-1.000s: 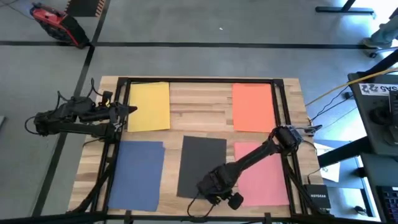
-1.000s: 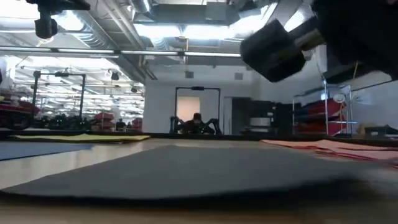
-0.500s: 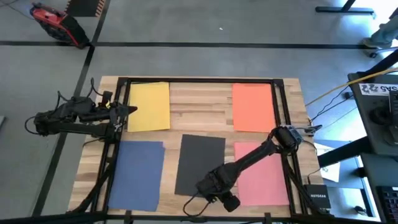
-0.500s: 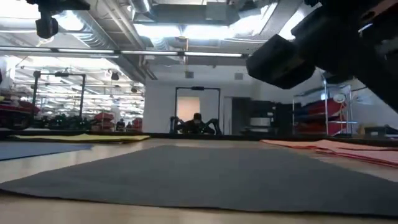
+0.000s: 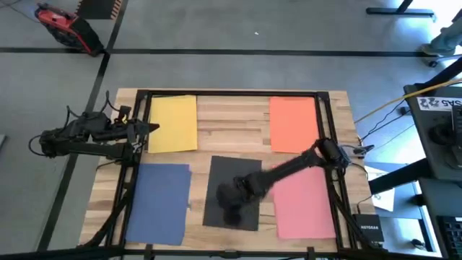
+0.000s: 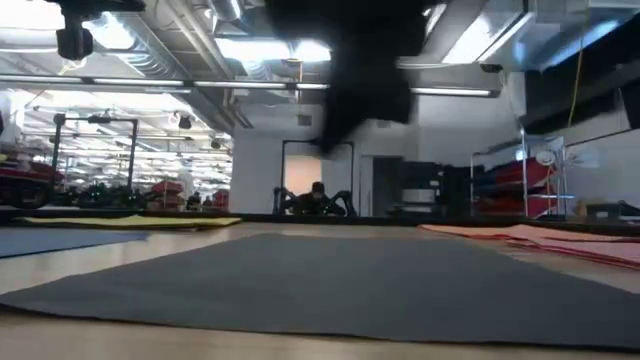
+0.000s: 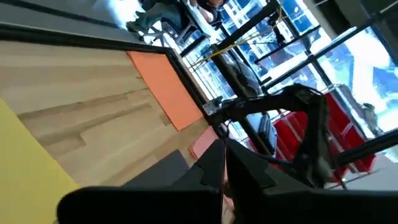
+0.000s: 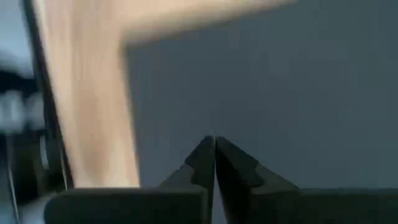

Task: Organize paper
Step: Move the black colored paper on the bottom center of the table

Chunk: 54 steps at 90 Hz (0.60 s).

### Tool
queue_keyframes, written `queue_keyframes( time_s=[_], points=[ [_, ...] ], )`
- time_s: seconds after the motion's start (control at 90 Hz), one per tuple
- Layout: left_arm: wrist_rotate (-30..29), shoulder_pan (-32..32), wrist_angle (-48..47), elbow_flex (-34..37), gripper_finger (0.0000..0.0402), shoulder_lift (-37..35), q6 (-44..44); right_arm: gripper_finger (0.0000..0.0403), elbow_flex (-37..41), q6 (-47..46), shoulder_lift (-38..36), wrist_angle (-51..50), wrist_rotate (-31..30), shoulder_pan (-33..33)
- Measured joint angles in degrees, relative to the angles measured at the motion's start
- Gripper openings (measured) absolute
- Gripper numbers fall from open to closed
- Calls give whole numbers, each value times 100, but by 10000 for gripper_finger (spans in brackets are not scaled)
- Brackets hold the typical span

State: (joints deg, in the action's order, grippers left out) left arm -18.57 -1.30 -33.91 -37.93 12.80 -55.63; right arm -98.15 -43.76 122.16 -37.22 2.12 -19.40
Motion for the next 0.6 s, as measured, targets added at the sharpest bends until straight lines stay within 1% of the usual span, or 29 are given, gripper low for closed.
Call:
queue_keyframes(
  time_s=[0.056, 0.122, 0.233, 0.333, 0.4, 0.6],
  points=[
    [0, 0, -4, 0, 0, 0, -138, 1, -4, -486, -13, 269, -200, 237],
    [0, 0, -4, 0, 0, 0, -188, 0, -7, -1065, -15, 401, -666, 502],
    [0, 1, 19, 0, 0, 0, -218, 0, -7, -2075, -15, 55, -1516, 931],
    [0, 0, 32, 0, 0, 0, -101, 0, -6, -2638, 33, -204, -1906, 1271],
    [0, 2, 24, 0, 0, 0, -22, 0, -7, -2680, 141, -160, -1976, 1448],
    [-2, 0, 20, 0, 0, 0, -51, 0, 0, -2692, 630, 172, -1748, 1652]
  ],
)
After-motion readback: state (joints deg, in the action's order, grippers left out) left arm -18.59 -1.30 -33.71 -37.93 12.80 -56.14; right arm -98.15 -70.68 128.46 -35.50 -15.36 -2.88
